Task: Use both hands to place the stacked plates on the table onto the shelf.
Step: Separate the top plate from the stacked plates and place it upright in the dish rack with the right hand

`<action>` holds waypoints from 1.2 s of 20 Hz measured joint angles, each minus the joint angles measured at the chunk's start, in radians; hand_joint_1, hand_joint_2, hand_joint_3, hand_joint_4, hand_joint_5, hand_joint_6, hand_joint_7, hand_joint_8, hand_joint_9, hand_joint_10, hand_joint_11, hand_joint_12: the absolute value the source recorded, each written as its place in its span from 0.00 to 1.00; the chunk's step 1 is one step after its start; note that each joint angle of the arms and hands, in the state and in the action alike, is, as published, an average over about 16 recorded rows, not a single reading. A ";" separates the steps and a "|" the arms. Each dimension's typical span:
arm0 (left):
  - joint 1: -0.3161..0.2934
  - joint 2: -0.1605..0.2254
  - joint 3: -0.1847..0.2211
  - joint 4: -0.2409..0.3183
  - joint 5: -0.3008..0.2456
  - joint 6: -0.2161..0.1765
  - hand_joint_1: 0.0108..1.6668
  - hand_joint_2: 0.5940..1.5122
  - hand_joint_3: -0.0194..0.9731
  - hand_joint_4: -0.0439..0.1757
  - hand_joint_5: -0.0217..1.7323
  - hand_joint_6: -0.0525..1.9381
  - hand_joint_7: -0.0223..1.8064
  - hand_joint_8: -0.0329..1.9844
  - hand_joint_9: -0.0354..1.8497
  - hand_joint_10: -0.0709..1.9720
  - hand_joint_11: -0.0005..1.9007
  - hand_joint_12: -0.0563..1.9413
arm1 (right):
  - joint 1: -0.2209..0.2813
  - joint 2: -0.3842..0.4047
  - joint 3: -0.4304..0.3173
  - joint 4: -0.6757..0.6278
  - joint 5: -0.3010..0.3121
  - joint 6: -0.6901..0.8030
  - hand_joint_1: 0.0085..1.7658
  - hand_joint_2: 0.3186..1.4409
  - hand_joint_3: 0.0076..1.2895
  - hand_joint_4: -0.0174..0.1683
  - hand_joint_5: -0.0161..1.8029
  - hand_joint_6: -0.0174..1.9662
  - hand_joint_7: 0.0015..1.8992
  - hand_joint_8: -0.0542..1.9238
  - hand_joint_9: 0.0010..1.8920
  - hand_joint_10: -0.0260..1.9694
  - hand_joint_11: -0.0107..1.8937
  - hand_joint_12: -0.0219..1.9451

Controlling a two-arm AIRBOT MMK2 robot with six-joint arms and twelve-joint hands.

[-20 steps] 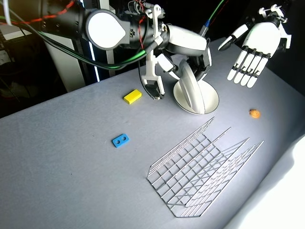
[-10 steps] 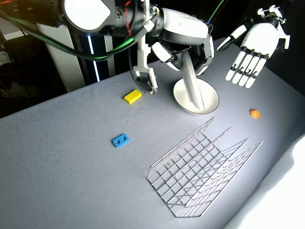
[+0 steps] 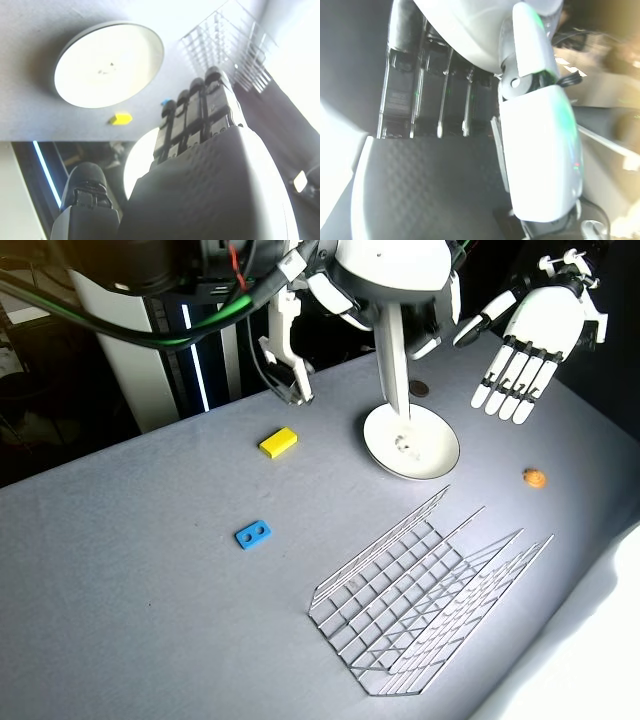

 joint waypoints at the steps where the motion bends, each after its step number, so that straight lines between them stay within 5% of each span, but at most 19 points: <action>1: -0.001 0.002 -0.005 0.001 0.000 -0.001 0.00 0.62 0.03 0.20 0.03 0.03 0.03 0.01 0.03 0.04 0.01 0.03 | 0.008 0.002 0.005 0.017 -0.019 0.016 0.72 0.65 0.01 0.07 0.47 0.56 0.51 0.54 0.55 0.42 0.45 0.61; 8: -0.010 0.015 -0.040 0.030 -0.002 -0.011 0.00 0.62 0.03 0.20 0.03 0.03 0.03 0.01 0.03 0.04 0.01 0.03 | 0.044 0.011 0.064 0.157 -0.130 0.048 0.74 0.66 0.01 0.05 0.47 0.55 0.50 0.53 0.53 0.51 0.45 0.61; 24: 0.058 0.014 -0.093 0.093 0.004 -0.003 0.00 0.63 0.03 0.20 0.03 0.03 0.03 0.02 0.03 0.04 0.01 0.03 | 0.054 -0.030 0.261 0.376 -0.238 0.046 0.75 0.66 0.01 0.05 0.46 0.54 0.50 0.53 0.53 0.49 0.46 0.58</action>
